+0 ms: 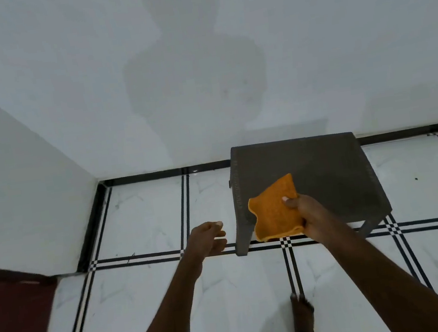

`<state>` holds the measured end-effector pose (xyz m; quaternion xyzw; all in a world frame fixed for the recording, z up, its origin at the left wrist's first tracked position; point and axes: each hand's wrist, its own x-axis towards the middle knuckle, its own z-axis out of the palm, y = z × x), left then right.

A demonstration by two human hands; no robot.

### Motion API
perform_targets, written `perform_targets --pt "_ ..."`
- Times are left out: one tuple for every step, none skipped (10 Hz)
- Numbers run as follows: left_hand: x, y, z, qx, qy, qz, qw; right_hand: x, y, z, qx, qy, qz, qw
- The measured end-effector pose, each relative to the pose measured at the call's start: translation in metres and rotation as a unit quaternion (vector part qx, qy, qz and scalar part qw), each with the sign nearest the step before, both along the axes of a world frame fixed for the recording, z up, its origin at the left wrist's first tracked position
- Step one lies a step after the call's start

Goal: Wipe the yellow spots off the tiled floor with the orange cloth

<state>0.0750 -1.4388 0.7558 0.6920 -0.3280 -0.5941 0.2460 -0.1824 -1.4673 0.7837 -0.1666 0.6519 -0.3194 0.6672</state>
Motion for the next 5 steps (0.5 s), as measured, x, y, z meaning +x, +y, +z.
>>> perform_targets --pt "-0.028 -0.056 -0.053 0.010 0.004 0.032 0.999 -0.032 -0.066 -0.058 0.021 -0.014 -0.011 1.000" --pt "-0.052 -0.105 -0.101 -0.012 0.021 0.052 0.998 -0.054 -0.115 -0.123 0.022 -0.050 -0.011 0.998" --pt "-0.078 -0.152 -0.161 -0.035 0.027 0.056 0.997 -0.080 -0.148 -0.212 0.050 -0.070 -0.013 0.996" --pt "-0.094 -0.172 -0.211 -0.028 0.014 0.053 0.998 -0.098 -0.159 -0.280 0.088 -0.012 -0.012 0.996" --pt "-0.104 -0.182 -0.256 -0.017 -0.028 0.037 0.999 -0.114 -0.164 -0.334 0.099 0.128 -0.024 0.987"
